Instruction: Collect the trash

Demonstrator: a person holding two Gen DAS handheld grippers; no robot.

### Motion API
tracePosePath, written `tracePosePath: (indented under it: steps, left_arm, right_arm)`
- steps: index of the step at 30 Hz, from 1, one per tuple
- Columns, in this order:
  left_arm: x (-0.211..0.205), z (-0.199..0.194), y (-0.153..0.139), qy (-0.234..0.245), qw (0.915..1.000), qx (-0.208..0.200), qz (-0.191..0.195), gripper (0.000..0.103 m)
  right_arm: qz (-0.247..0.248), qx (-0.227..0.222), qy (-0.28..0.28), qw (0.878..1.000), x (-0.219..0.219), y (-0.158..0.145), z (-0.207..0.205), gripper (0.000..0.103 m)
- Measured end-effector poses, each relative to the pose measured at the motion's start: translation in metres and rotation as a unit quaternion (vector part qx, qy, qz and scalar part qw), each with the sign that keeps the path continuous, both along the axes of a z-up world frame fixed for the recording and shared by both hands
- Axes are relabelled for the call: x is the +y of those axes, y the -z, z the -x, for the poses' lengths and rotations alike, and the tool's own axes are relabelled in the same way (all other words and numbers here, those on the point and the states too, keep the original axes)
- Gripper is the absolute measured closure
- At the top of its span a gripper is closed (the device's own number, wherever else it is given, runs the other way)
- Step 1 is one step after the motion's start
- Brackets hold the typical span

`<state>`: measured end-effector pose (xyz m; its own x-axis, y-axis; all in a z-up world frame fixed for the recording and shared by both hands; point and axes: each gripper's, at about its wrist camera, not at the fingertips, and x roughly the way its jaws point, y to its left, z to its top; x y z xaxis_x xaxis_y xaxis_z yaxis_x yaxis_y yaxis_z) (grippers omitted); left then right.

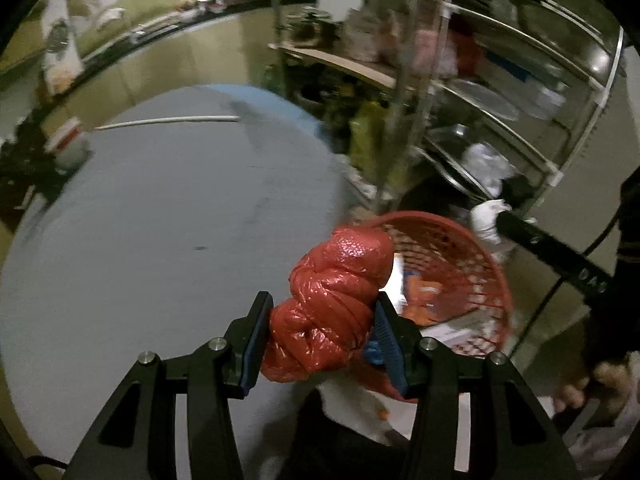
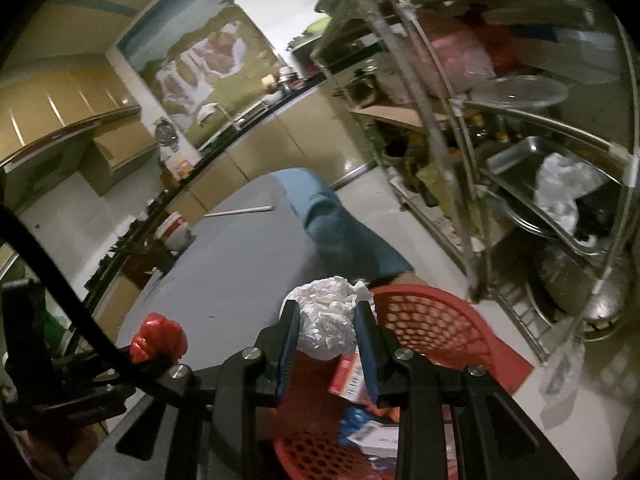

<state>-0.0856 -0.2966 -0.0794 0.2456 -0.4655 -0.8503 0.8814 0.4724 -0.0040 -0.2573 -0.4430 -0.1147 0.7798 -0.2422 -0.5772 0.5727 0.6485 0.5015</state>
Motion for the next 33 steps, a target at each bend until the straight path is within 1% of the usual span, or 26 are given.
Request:
tracePosePath:
  steps: [6, 8, 12, 13, 16, 18, 19, 20, 23, 26, 27, 30, 33]
  left_arm:
    - [-0.015, 0.020, 0.012, 0.044, 0.9986, 0.030, 0.000, 0.049]
    - [-0.019, 0.025, 0.016, 0.052, 0.9980, 0.034, -0.004, 0.048]
    - [-0.020, 0.026, 0.019, 0.055, 0.9971, 0.052, -0.002, 0.040]
    - [-0.019, 0.025, 0.019, 0.054, 0.9970, 0.056, 0.001, 0.040]
    - [-0.015, 0.023, 0.018, 0.048, 0.9971, 0.058, 0.006, 0.040]
    - [-0.009, 0.020, 0.015, 0.043, 0.9975, 0.055, 0.009, 0.040]
    - [-0.006, 0.018, 0.014, 0.039, 0.9977, 0.054, 0.011, 0.040]
    - [-0.001, 0.016, 0.012, 0.033, 0.9981, 0.050, 0.013, 0.040]
    - [0.012, 0.011, 0.005, 0.014, 0.9993, 0.029, 0.019, 0.040]
    - [0.025, 0.006, -0.004, -0.011, 0.9997, -0.007, 0.023, 0.040]
    - [0.030, 0.005, -0.007, -0.018, 0.9994, -0.018, 0.024, 0.038]
    - [0.043, 0.002, -0.017, -0.047, 0.9967, -0.061, 0.025, 0.027]
    - [0.059, 0.001, -0.029, -0.066, 0.9926, -0.097, 0.029, 0.027]
  right_arm:
    - [-0.006, 0.024, 0.002, 1.000, 0.000, 0.010, 0.011, 0.071]
    - [-0.011, 0.032, 0.003, 0.999, 0.000, 0.015, 0.013, 0.070]
    - [-0.030, 0.040, 0.007, 0.999, -0.002, 0.020, 0.016, 0.069]
    - [-0.033, 0.043, 0.010, 0.999, -0.003, 0.019, 0.016, 0.069]
    - [-0.040, 0.034, 0.010, 0.999, -0.005, 0.017, 0.020, 0.068]
    - [-0.036, 0.030, 0.011, 0.999, -0.003, 0.013, 0.020, 0.062]
    - [-0.033, 0.026, 0.010, 0.999, -0.001, 0.010, 0.021, 0.044]
    - [-0.025, 0.021, 0.011, 0.999, 0.002, 0.006, 0.021, 0.037]
    - [0.001, 0.021, 0.010, 1.000, 0.012, -0.003, 0.018, 0.036]
    - [0.008, 0.018, 0.006, 1.000, 0.016, -0.009, 0.016, 0.036]
    - [0.011, 0.017, 0.004, 1.000, 0.019, -0.011, 0.015, 0.036]
    - [0.022, 0.015, -0.003, 1.000, 0.027, -0.018, 0.011, 0.036]
    - [0.043, 0.017, -0.012, 0.999, 0.039, -0.028, 0.006, 0.036]
